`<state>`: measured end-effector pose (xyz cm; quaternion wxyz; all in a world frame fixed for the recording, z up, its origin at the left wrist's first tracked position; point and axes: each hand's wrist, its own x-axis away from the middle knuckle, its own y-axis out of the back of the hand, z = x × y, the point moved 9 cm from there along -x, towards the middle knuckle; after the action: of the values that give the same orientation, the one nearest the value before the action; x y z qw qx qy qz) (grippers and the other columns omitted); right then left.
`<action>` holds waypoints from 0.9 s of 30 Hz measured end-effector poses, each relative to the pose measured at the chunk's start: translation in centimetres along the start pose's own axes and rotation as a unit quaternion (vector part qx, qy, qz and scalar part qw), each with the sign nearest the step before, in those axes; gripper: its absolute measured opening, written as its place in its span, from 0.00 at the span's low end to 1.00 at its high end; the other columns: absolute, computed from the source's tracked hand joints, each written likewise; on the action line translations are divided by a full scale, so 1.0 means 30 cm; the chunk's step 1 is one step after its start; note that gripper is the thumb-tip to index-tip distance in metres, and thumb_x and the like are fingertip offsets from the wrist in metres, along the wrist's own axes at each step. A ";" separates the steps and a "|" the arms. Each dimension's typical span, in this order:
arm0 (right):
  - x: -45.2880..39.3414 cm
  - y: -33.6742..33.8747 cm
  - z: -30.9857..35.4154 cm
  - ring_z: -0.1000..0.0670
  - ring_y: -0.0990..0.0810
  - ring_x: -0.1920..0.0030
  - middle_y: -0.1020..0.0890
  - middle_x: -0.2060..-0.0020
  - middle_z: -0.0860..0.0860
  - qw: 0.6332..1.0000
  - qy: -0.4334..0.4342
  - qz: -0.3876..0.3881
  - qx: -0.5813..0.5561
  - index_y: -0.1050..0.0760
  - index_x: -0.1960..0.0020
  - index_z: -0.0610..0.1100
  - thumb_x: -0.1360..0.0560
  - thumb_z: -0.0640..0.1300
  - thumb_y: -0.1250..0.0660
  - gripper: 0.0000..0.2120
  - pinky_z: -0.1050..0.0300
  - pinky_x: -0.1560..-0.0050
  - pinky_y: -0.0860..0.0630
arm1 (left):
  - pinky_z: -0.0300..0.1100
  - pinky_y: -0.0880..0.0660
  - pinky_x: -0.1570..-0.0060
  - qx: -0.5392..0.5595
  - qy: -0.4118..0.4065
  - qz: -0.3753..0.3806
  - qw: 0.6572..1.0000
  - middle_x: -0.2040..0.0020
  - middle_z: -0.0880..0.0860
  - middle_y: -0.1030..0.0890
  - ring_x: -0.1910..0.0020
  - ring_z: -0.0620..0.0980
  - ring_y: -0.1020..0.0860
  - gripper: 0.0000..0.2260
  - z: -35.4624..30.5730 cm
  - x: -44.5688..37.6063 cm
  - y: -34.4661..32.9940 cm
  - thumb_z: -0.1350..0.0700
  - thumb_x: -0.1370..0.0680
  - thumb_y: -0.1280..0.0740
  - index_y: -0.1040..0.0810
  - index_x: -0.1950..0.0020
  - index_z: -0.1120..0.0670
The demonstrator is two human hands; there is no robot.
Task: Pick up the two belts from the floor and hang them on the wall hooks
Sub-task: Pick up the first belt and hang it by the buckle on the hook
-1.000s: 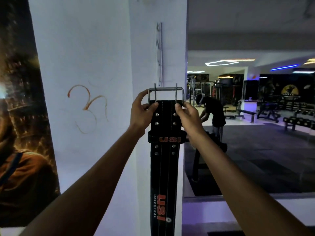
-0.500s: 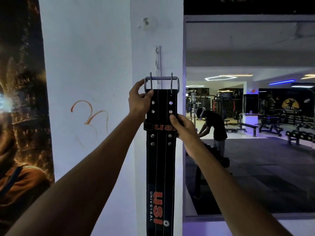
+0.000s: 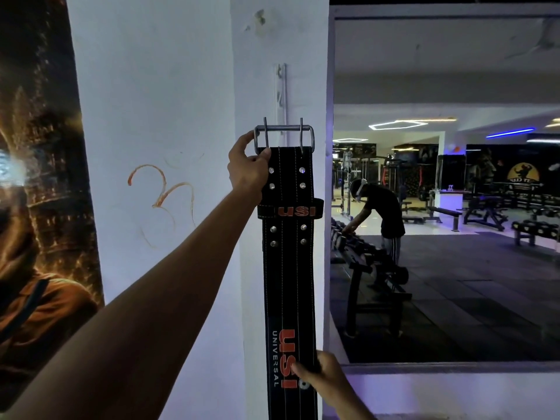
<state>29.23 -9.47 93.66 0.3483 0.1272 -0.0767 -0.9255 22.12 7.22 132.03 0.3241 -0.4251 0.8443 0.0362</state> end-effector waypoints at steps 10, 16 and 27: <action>-0.170 0.244 0.561 0.54 0.15 0.56 0.13 0.56 0.49 0.978 0.150 -0.124 -0.078 0.20 0.47 0.39 0.25 0.39 0.28 0.08 0.66 0.54 0.21 | 0.53 0.16 0.47 0.000 -0.001 0.014 1.000 0.60 0.56 0.15 0.65 0.50 0.18 0.21 0.009 0.016 -0.043 0.60 0.21 0.32 0.25 0.30 0.44; -0.090 0.104 0.189 0.48 0.15 0.56 0.14 0.55 0.42 0.999 0.025 -0.038 0.023 0.20 0.50 0.45 0.28 0.48 0.26 0.09 0.62 0.54 0.21 | 0.52 0.16 0.47 -0.012 -0.005 0.018 1.000 0.60 0.56 0.15 0.64 0.50 0.18 0.21 0.014 0.029 -0.047 0.60 0.20 0.32 0.26 0.28 0.45; -0.223 0.354 0.748 0.48 0.22 0.38 0.23 0.38 0.49 0.975 0.158 -0.096 -0.127 0.33 0.27 0.48 0.27 0.57 0.34 0.31 0.50 0.36 0.24 | 0.56 0.16 0.50 0.008 -0.008 0.030 0.999 0.61 0.57 0.16 0.63 0.53 0.19 0.19 0.047 0.015 -0.030 0.61 0.20 0.33 0.26 0.30 0.47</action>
<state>34.26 -11.74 118.78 0.2784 0.2330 0.1100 -0.9252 23.31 6.81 130.84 0.3329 -0.3968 0.8544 0.0420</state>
